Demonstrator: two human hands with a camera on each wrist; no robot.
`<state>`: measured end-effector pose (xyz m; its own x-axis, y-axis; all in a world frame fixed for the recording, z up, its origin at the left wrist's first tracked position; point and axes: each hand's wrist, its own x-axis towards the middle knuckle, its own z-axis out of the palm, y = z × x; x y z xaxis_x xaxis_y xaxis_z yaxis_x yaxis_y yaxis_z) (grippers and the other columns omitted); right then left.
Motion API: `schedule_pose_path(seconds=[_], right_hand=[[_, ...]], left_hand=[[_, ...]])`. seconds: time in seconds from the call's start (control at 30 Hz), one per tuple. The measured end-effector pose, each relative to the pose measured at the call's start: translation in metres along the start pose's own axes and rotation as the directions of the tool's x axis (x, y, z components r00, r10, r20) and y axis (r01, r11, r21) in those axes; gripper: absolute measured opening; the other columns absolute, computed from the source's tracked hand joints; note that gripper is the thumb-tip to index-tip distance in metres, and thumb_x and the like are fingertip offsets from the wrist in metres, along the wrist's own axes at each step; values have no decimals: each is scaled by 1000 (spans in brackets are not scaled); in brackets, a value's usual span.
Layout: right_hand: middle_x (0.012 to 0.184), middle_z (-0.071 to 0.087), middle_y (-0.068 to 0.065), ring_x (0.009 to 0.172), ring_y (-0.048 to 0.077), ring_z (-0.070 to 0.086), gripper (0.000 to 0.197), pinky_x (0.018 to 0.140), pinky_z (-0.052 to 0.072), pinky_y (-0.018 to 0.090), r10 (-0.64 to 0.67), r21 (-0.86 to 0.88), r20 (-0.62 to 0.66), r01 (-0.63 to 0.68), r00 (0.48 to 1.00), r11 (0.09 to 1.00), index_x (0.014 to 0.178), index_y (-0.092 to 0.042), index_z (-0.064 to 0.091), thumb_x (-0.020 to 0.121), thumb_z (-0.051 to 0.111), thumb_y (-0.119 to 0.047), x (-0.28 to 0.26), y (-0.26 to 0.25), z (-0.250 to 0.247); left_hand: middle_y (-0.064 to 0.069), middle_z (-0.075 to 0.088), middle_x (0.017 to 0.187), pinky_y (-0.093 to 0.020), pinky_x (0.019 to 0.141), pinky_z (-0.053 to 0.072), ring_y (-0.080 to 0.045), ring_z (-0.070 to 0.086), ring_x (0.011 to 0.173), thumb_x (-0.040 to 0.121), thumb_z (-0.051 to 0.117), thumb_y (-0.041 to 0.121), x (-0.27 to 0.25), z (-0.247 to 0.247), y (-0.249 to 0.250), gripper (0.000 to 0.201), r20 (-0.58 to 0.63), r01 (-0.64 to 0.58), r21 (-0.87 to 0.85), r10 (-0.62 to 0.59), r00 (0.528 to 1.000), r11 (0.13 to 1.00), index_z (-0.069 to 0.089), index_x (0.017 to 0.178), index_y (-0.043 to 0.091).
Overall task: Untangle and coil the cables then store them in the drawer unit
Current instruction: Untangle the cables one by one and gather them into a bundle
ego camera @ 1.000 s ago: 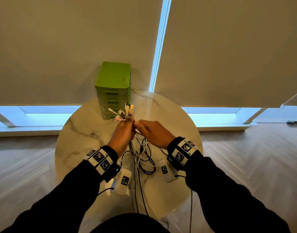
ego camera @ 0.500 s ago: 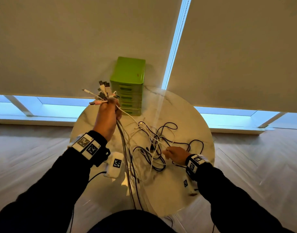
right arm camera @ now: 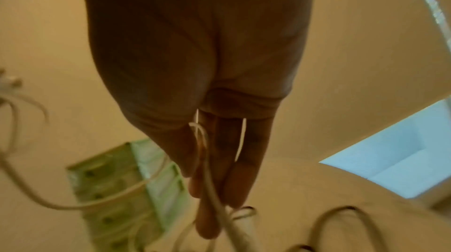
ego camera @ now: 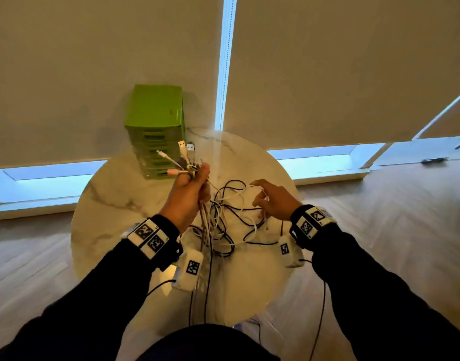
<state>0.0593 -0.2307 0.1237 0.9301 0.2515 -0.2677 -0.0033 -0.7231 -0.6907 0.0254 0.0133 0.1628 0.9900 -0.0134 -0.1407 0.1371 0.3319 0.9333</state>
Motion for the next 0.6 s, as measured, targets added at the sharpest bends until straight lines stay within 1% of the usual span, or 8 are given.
schedule_pose_path(seconds=[0.1, 0.17, 0.23, 0.3, 0.37, 0.43, 0.53, 0.6], right_hand=[[98, 72, 4, 70, 15, 72, 39, 70, 58, 23, 115, -129, -28, -117, 993, 985, 129, -24, 53, 94, 60, -9, -35, 48, -10], [105, 72, 2, 86, 14, 69, 37, 88, 56, 31, 176, -164, -25, -178, 984, 970, 123, -23, 62, 89, 68, -11, -61, 70, -14], [115, 70, -4, 107, 13, 63, 42, 104, 48, 40, 212, -167, 10, -207, 977, 964, 120, -29, 65, 82, 79, -20, -84, 82, -14], [129, 62, -10, 121, 11, 54, 51, 111, 37, 38, 169, -194, 14, -163, 986, 967, 125, -37, 60, 79, 82, -34, -103, 82, -13], [140, 53, -9, 126, 9, 47, 58, 108, 33, 31, 82, -115, 21, -79, 996, 990, 134, -37, 53, 82, 78, -42, -115, 71, -8], [137, 55, -5, 122, 8, 51, 54, 102, 38, 25, 45, 3, -31, -45, 999, 999, 137, -27, 51, 89, 72, -41, -124, 58, -5], [105, 67, 2, 89, 15, 64, 32, 80, 53, 29, 87, 76, -160, -76, 983, 994, 120, -18, 53, 102, 48, -45, -133, 51, -1], [87, 64, 5, 74, 20, 60, 35, 70, 49, 36, 150, 131, -296, -116, 943, 985, 107, -17, 48, 105, 34, -49, -141, 61, -3]], left_hand=[[6, 27, 56, -24, 51, 20, -11, 21, 52, 106, 43, 18, -8, 40, -4, 30, 251, 48, -47, -35, 967, 998, 43, 77, 17], [7, 27, 55, -23, 50, 21, -10, 21, 51, 106, 43, 19, -10, 62, -15, 30, 352, 79, -20, -67, 934, 997, 40, 76, 18], [5, 25, 58, -22, 49, 22, -12, 18, 53, 105, 45, 21, -10, 83, -28, 29, 415, 110, 12, -104, 904, 994, 41, 77, 19], [4, 24, 59, -23, 49, 23, -14, 16, 56, 103, 49, 24, -10, 103, -45, 28, 450, 127, 37, -129, 883, 991, 43, 77, 19], [3, 27, 57, -25, 50, 25, -14, 19, 54, 98, 54, 32, -10, 117, -59, 26, 464, 109, 87, -137, 875, 990, 47, 78, 17], [-1, 29, 57, -27, 51, 27, -15, 24, 53, 94, 58, 40, -8, 131, -70, 32, 481, 86, 169, -158, 863, 982, 52, 86, 10], [-3, 30, 57, -28, 50, 30, -15, 27, 51, 101, 55, 36, -1, 142, -78, 32, 442, 73, 251, -181, 879, 965, 52, 86, 9], [-1, 32, 55, -26, 49, 32, -13, 28, 49, 105, 49, 36, 5, 146, -79, 34, 399, 97, 272, -203, 894, 958, 51, 82, 10]])
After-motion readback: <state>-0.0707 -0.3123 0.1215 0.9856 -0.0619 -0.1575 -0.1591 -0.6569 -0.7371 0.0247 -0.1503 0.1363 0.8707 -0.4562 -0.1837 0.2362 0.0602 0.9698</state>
